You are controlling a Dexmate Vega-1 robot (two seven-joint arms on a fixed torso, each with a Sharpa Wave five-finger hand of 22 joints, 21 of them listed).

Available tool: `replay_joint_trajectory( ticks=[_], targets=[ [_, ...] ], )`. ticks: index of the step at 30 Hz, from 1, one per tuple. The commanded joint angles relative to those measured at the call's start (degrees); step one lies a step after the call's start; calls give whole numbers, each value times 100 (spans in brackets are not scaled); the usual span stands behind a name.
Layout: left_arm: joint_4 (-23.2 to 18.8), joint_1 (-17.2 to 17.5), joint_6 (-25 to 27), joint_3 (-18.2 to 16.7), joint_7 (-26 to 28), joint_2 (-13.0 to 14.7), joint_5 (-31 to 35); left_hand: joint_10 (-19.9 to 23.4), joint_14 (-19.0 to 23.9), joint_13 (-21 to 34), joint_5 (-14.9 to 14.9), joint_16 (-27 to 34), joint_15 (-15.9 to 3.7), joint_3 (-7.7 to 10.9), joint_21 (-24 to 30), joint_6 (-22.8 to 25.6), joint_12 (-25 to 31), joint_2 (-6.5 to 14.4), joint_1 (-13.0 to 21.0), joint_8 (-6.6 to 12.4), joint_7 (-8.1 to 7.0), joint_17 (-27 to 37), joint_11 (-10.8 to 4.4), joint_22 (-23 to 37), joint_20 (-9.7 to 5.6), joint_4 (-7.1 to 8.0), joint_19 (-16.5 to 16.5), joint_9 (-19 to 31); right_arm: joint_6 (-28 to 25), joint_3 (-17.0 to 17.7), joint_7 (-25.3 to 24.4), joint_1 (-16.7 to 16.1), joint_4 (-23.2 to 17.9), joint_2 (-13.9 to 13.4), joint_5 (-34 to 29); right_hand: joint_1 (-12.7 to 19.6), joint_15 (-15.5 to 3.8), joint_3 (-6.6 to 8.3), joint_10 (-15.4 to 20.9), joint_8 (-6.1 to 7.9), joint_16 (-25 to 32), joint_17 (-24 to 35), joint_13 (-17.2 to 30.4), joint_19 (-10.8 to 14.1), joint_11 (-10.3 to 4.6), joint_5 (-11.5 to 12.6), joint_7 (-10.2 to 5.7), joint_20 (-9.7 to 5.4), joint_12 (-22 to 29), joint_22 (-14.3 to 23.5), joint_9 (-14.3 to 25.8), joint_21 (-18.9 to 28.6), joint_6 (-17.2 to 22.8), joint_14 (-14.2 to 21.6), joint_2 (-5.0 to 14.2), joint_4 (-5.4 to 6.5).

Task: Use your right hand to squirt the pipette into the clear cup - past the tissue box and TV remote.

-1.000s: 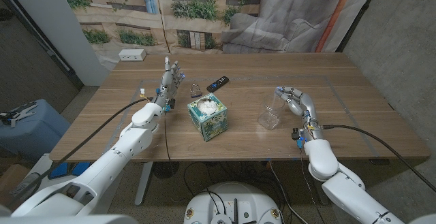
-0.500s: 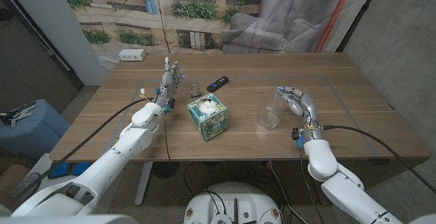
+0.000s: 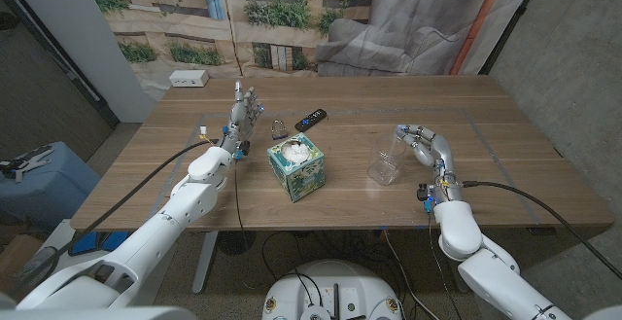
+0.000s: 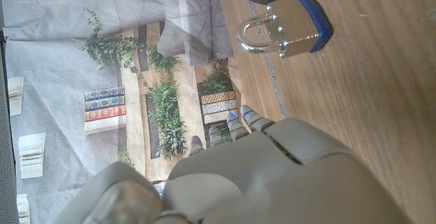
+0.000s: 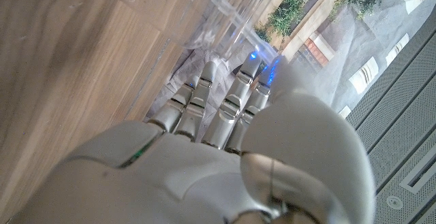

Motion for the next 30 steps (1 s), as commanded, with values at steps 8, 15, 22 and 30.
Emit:
replay_joint_trajectory(
  ticks=[8,15,22,30],
  targets=[
    [0,0,-2,0,0,1,0,-9,-45,32,27,34,-661,-32,28,-8,25,229,11,34,-33,34,-25,12,-519,-3,-67,14,116,40,-156,-83,31,107,-105,180,-939,38,142,71,108,52,89,90,-10,50,9,-83,99,10,23,28,154,151,9,-16],
    [1,0,-3,0,0,0,0,-3,-44,32,27,34,-657,-32,28,-6,28,229,11,35,-33,34,-19,12,-519,-3,-65,14,188,67,-288,-133,57,176,-219,247,-946,43,196,96,158,81,140,127,-10,53,9,-107,141,11,25,33,193,237,-4,-18],
    [1,0,-3,0,0,0,0,-16,-47,32,27,33,-663,-32,27,-7,23,229,10,35,-33,34,-27,12,-518,-3,-68,14,304,86,-339,-150,134,238,-255,312,-955,57,226,109,184,100,181,162,-10,57,11,-136,170,11,27,38,210,284,-4,-21],
    [1,0,-3,0,0,0,0,-4,-45,32,27,34,-662,-32,27,-8,27,229,10,34,-32,34,-23,12,-519,-3,-68,14,456,75,-413,-139,232,362,-300,398,-977,77,245,126,217,127,223,176,-8,64,18,-155,194,12,30,35,234,337,3,-30]
  ],
)
